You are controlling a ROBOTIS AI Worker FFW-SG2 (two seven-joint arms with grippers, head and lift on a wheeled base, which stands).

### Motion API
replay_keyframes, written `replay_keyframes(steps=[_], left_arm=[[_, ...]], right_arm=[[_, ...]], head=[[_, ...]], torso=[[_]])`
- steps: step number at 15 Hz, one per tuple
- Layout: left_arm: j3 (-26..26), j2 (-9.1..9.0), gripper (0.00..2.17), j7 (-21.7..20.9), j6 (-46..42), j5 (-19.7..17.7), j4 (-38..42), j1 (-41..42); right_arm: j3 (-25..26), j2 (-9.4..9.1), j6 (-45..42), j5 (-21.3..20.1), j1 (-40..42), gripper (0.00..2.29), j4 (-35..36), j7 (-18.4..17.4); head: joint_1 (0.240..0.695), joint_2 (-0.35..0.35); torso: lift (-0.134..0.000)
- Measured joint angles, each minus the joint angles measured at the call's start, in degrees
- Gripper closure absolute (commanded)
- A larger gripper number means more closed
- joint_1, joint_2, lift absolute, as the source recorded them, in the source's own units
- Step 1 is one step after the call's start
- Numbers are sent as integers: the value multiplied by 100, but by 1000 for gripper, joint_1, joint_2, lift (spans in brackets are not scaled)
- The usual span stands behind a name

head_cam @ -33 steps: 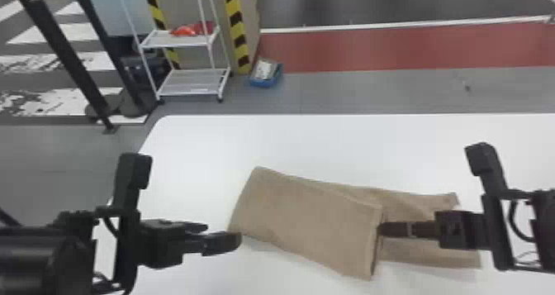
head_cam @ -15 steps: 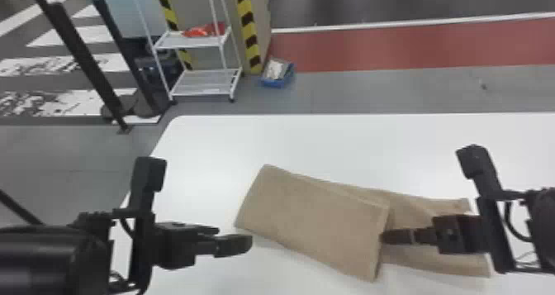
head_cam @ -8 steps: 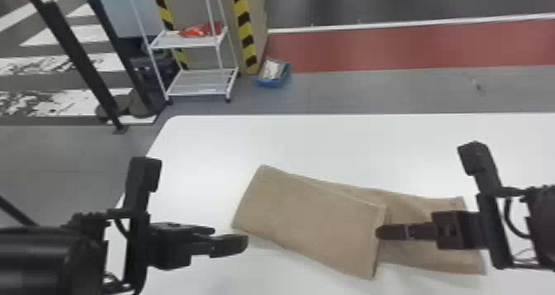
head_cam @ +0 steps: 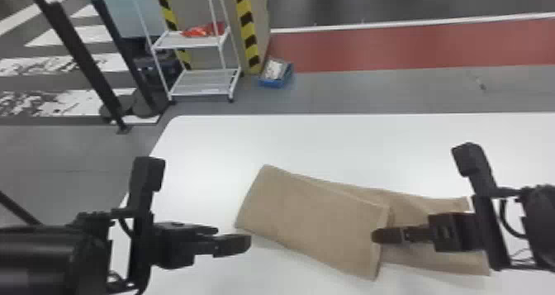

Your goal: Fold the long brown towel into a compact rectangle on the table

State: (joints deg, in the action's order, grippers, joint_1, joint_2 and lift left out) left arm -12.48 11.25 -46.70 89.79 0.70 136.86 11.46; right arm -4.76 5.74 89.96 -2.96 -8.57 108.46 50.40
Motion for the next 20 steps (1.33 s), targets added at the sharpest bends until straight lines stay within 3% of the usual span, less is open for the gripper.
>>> replay_keyframes(steps=[1, 3, 4, 5, 12, 14, 16, 20], left_arm=[[0, 0, 70, -4, 0, 0, -1, 1], [0, 2, 70, -6, 0, 0, -1, 11], [0, 7, 70, -7, 0, 0, -1, 16], [0, 13, 70, -8, 0, 0, -1, 24], [-9, 35, 70, -10, 0, 0, -1, 54], [-16, 35, 70, -15, 0, -7, 11, 58], [-32, 35, 70, -15, 0, -9, 18, 63], [-66, 35, 70, -15, 0, -33, 21, 71]], right_arm=[[-43, -7, 0, -40, -13, 815, -14, -4], [-91, -13, 0, -90, -53, 829, -65, -4], [-95, -13, 0, -103, -65, 1055, -86, -4], [-96, -13, 0, -110, -71, 1116, -98, -4], [55, -24, 0, -58, -77, 1109, -105, -26], [59, -28, 0, -42, -103, 772, -105, -19], [35, -29, 0, -40, -86, 768, -95, 15], [65, -11, 0, -34, 11, 529, 47, 38]], head=[[695, 194], [695, 196], [695, 196], [695, 195], [695, 188], [695, 189], [695, 193], [695, 196]], torso=[[-124], [-124], [-124], [-124], [-124], [-124], [-124], [-124]])
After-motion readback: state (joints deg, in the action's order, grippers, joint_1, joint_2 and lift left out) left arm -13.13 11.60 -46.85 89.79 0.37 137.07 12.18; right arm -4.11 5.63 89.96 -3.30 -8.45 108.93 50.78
